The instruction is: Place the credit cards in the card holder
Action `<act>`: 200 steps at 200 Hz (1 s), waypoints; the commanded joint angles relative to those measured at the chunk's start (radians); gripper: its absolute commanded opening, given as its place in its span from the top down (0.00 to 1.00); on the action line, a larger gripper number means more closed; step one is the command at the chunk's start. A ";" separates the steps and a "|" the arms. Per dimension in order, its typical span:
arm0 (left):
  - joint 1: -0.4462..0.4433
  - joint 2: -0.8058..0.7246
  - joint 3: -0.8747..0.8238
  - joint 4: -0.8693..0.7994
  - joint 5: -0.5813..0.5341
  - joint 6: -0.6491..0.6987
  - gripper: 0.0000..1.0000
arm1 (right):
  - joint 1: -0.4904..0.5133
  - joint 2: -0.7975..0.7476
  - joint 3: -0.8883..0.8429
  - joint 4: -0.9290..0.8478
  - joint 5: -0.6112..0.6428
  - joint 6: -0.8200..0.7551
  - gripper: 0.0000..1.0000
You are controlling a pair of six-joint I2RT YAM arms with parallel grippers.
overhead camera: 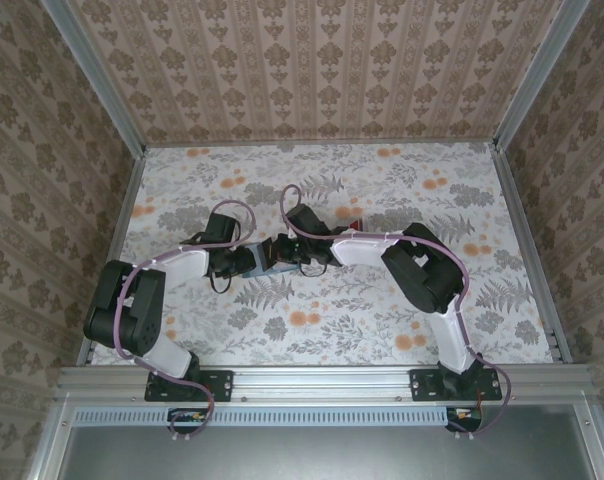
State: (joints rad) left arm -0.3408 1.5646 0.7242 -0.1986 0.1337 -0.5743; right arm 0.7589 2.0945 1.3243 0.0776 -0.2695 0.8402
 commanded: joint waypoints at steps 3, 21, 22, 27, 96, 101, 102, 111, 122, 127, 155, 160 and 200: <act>-0.024 0.087 -0.012 0.051 0.012 0.010 0.64 | 0.031 0.045 0.021 -0.093 -0.005 -0.012 0.91; -0.026 0.084 -0.010 0.050 0.012 0.010 0.64 | 0.042 0.062 0.037 -0.101 0.000 -0.016 0.90; -0.026 0.082 -0.010 0.050 0.012 0.009 0.64 | 0.044 0.063 0.039 -0.101 0.001 -0.016 0.90; -0.026 0.080 -0.011 0.049 0.012 0.009 0.64 | 0.046 0.067 0.042 -0.107 0.004 -0.019 0.90; -0.027 -0.024 -0.004 -0.001 0.009 0.002 0.63 | 0.053 0.039 0.054 -0.165 0.064 -0.073 0.72; -0.026 -0.034 -0.002 -0.008 0.005 0.004 0.63 | 0.054 0.028 0.058 -0.179 0.074 -0.085 0.70; -0.026 -0.036 -0.001 -0.009 0.004 0.004 0.63 | 0.054 0.026 0.059 -0.182 0.076 -0.087 0.69; -0.024 -0.052 0.003 -0.023 -0.002 0.006 0.64 | 0.054 0.011 0.076 -0.219 0.088 -0.110 0.65; -0.023 -0.066 0.007 -0.038 -0.009 0.011 0.63 | 0.053 0.003 0.108 -0.274 0.099 -0.143 0.61; -0.021 -0.071 0.007 -0.044 -0.011 0.012 0.63 | 0.053 -0.002 0.119 -0.293 0.101 -0.159 0.60; -0.009 -0.100 0.005 -0.066 -0.017 0.017 0.63 | 0.054 -0.039 0.136 -0.349 0.134 -0.199 0.56; -0.007 -0.106 0.000 -0.066 -0.018 0.016 0.63 | 0.053 -0.046 0.137 -0.357 0.143 -0.206 0.56; 0.010 -0.136 -0.029 -0.053 -0.009 0.008 0.64 | 0.048 -0.072 0.128 -0.375 0.174 -0.235 0.57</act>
State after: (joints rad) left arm -0.3439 1.4490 0.7177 -0.2394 0.1261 -0.5743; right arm 0.8097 2.0689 1.4372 -0.2359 -0.1371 0.6487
